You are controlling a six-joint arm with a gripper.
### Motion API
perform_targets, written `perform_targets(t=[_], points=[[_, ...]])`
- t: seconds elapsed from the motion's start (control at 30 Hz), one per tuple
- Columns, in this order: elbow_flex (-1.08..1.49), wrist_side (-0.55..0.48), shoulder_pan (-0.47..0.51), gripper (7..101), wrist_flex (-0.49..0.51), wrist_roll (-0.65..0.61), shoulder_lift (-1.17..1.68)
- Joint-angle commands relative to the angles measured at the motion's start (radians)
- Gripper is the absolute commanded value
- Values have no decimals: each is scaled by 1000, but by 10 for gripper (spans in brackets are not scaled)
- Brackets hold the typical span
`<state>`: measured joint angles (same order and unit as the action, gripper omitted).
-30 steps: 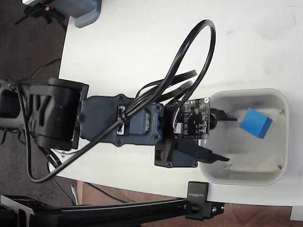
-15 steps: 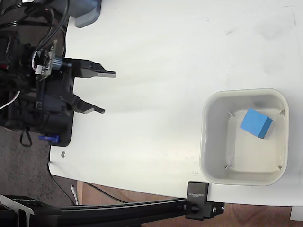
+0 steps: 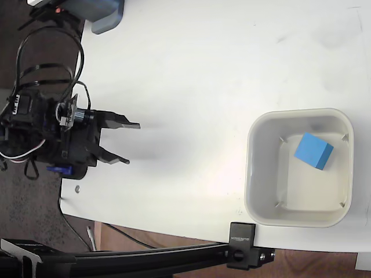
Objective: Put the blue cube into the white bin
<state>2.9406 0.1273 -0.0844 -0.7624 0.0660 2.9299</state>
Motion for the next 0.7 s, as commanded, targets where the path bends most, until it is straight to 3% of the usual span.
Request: perform_targets(t=[0.03,0.7], points=[[26,3,0,1003,-2,6,97],[51,-20,6,1003,-14,-2,123]])
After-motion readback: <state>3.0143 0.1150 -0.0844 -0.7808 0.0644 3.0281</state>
